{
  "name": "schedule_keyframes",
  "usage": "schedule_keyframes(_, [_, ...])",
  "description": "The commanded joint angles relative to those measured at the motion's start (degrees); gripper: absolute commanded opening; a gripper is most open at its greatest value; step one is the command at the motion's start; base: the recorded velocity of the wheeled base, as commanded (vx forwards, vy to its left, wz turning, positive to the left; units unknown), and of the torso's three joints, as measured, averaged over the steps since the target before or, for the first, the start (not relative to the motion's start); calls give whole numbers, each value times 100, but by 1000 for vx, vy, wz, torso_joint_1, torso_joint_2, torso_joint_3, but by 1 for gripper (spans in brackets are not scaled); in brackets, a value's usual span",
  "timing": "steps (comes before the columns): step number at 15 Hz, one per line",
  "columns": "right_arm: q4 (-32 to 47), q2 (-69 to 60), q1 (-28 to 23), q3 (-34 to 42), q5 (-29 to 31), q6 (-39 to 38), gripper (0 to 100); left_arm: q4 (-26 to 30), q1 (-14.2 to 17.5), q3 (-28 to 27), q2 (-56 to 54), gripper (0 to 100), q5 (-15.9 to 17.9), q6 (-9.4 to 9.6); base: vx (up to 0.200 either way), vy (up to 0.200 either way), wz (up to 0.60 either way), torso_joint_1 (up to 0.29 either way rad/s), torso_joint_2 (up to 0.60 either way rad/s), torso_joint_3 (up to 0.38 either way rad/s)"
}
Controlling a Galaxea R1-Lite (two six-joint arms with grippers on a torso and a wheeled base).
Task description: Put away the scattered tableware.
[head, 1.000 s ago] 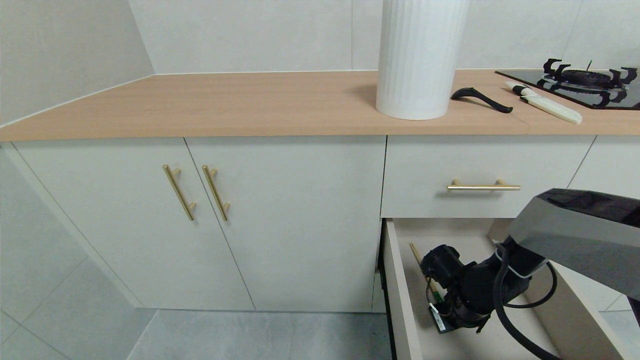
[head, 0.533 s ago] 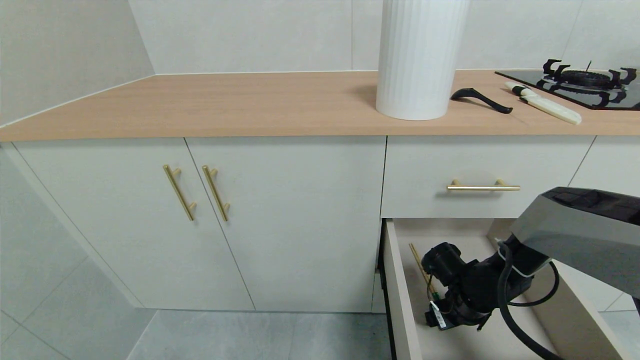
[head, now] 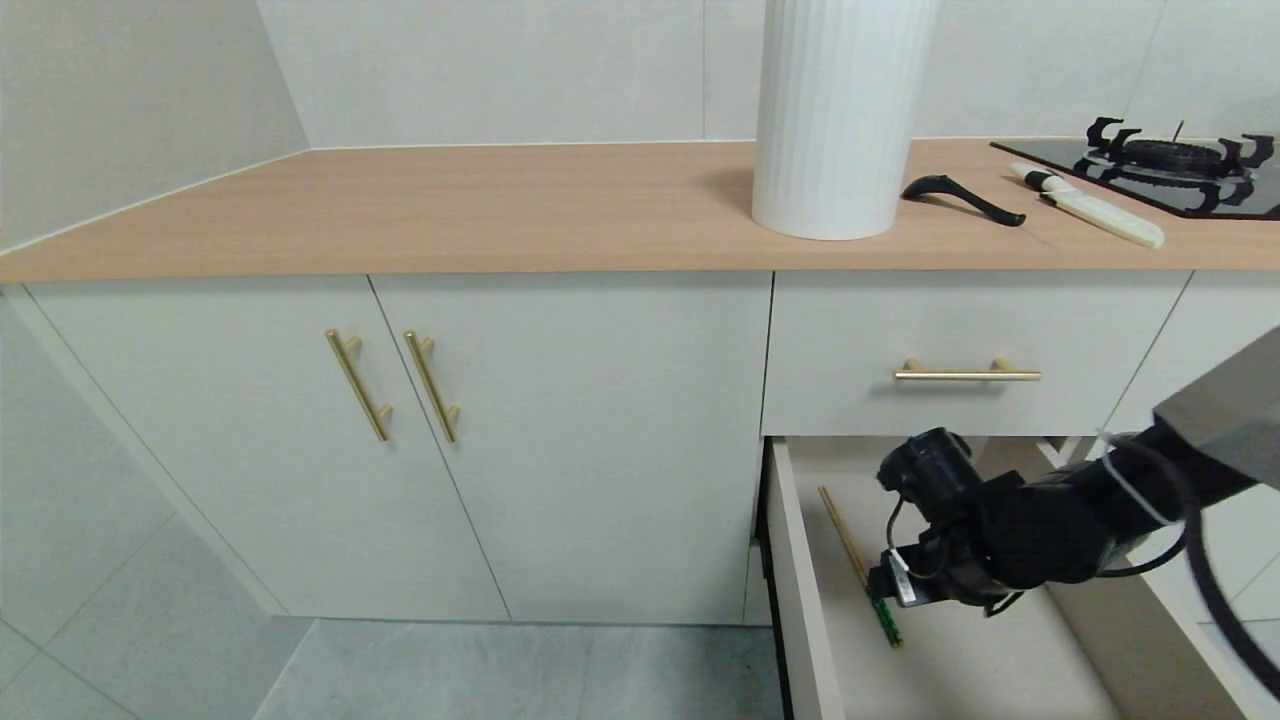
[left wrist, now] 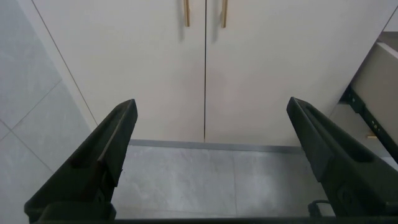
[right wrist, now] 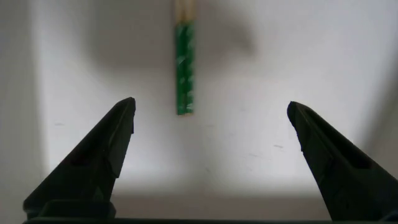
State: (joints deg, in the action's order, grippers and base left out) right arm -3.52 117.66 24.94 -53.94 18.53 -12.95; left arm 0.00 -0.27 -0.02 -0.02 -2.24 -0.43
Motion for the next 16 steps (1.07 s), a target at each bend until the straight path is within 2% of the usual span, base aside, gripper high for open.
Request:
schedule_keyframes(1, [-17, -1228, -60, 191, 37, 20, 100, 0, 0, 2, 2, 100, -4, -1, 0, 0, 0, 0, 0, 0])
schedule_keyframes(6, [-52, -2415, -148, 297, 89, 275, 100, 0, 0, 2, 2, 100, -4, -1, 0, 0, 0, 0, 0, 0])
schedule_keyframes(9, [-61, -2643, -200, 279, 89, 328, 100, -9, 0, 2, 2, 100, -4, -1, 0, 0, 0, 0, 0, 0])
schedule_keyframes(12, [-500, -2960, -587, 314, 81, 600, 100, 0, 0, 2, 2, 100, -4, -1, 0, 0, 0, 0, 0, 0])
schedule_keyframes(16, [-509, -3206, -640, 305, 89, 741, 100, 0, 0, 2, 2, 100, -4, -1, 0, 0, 0, 0, 0, 0])
